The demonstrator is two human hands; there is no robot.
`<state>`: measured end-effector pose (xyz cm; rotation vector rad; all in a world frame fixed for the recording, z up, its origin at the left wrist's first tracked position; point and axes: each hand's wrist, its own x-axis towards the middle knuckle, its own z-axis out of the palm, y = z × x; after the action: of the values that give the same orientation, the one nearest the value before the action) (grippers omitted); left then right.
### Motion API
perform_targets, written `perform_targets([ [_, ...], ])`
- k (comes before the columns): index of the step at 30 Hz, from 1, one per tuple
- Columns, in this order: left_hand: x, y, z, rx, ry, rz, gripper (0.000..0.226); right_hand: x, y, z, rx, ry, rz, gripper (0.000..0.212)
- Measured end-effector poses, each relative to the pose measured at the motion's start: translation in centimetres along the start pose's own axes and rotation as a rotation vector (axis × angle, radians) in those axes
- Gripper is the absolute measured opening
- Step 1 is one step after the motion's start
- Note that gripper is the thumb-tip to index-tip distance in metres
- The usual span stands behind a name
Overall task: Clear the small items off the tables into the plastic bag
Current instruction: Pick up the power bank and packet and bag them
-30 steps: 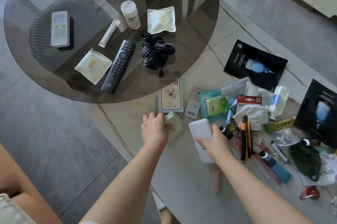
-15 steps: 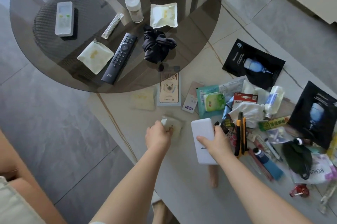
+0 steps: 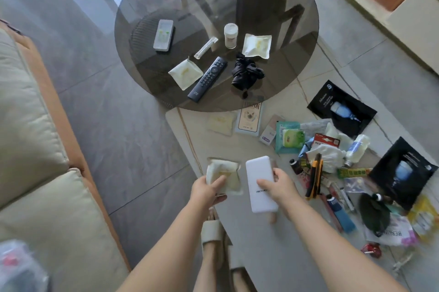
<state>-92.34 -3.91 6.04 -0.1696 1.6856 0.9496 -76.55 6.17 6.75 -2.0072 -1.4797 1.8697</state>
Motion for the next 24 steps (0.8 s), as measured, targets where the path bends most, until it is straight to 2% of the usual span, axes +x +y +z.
perform_targets([
  [5,-4.3,-0.8,-4.5,-0.155,0.104,0.011,0.014,-3.6,-2.6,3.5,0.036,-0.112,-0.019,0.025],
  [12,-8.8,-2.1,-12.9,-0.404,0.254,0.034,0.012,-7.9,-5.4,10.7,-0.049,-0.272,-0.106,0.022],
  [24,-17.8,-8.2,-30.8,-0.736,0.476,0.101,0.007,-17.9,-7.5,28.6,-0.283,-0.522,-0.206,0.022],
])
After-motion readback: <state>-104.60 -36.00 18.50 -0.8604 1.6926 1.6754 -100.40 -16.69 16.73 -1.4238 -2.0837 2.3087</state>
